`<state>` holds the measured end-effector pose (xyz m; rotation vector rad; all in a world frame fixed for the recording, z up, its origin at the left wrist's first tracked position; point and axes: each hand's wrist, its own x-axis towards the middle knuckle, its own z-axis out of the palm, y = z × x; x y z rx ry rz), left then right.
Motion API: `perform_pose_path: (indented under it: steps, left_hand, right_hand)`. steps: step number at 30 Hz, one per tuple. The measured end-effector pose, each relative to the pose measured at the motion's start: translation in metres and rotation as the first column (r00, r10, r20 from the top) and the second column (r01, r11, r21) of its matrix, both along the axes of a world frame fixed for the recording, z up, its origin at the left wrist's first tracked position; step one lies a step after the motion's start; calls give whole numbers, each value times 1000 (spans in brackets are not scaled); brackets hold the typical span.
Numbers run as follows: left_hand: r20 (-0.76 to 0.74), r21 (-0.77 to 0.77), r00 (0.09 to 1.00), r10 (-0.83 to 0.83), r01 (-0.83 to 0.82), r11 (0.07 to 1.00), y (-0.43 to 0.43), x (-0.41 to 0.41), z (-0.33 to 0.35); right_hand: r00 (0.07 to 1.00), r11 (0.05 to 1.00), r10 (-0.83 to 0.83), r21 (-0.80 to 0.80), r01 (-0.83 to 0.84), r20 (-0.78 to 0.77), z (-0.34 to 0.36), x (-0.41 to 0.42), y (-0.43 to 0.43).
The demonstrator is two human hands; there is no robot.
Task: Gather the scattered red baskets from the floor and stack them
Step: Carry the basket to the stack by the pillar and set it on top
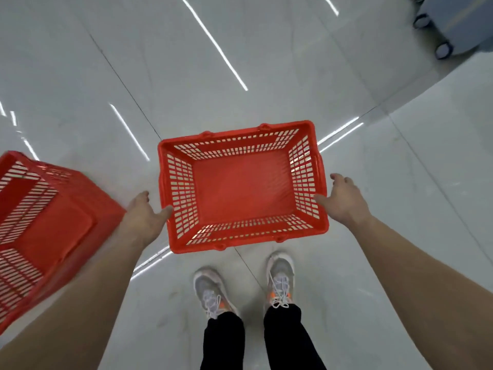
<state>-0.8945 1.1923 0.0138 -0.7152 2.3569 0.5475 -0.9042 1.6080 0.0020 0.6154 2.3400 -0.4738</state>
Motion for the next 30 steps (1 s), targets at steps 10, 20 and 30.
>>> perform_pose_path:
  steps: [10, 20, 30]
  left_hand:
    - [-203, -3, 978, 51, -52, 999, -1, 15, -112]
    - [-205, 105, 953, 222, -204, 973, -29, 44, 87]
    - [-386, 64, 787, 481, -497, 865, -90, 180, 404]
  right_hand:
    - [970, 985, -145, -119, 124, -197, -110, 6, 3]
    - [951, 978, -134, -192, 82, -279, 79, -5, -34]
    - [886, 946, 74, -250, -208, -458, 376, 2, -136]
